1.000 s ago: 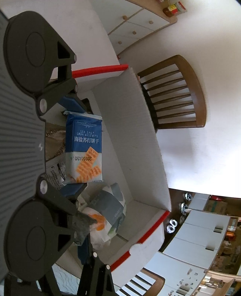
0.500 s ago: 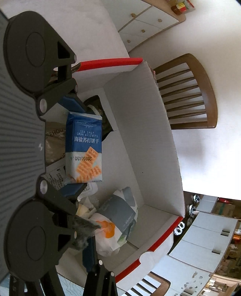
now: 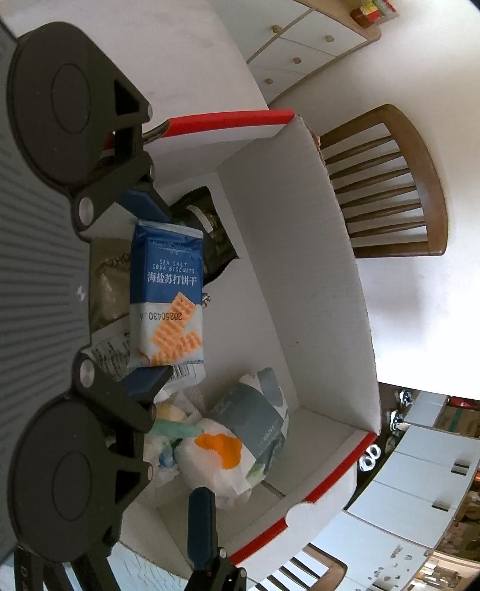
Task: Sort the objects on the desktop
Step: 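Lower the cracker packet and dark bag into the box and open both grippers, then withdraw both grippers from the box toward the yellow toy and cable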
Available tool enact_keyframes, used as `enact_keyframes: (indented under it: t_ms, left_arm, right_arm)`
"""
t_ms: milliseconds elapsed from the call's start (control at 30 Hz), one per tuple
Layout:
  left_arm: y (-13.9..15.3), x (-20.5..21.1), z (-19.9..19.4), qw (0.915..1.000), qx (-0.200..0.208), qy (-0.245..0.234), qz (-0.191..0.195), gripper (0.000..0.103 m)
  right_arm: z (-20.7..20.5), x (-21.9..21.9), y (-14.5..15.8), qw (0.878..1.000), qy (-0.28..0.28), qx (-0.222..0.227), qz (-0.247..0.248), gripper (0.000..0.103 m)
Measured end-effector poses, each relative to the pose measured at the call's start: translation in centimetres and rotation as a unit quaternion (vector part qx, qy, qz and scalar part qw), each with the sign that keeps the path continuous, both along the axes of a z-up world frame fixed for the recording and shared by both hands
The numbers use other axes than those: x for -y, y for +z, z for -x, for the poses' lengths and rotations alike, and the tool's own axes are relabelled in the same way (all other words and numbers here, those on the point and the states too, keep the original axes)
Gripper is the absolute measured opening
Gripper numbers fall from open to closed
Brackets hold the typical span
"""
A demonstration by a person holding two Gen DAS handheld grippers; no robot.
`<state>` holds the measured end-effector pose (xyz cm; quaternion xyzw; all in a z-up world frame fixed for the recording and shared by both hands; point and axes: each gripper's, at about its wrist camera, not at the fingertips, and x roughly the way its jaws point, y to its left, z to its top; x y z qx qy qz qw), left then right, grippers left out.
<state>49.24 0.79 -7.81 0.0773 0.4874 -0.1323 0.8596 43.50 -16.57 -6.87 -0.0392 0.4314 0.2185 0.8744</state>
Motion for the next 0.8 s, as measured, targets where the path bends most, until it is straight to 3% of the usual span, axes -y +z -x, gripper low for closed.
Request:
enact_keyframes:
  t_ms: [333, 800]
  left_arm:
    - [1.8, -0.1, 1.2, 0.9997, 0.017, 0.014, -0.006, 0.087]
    - [5.3, -0.6, 6.0, 0.9983, 0.041, 0.032, 0.026, 0.087]
  right_arm:
    - [1.0, 0.4, 1.0, 1.0, 0.0, 0.012, 0.002, 0.065]
    - [3.8, 1.9, 3.4, 0.999, 0.008, 0.03, 0.009, 0.065]
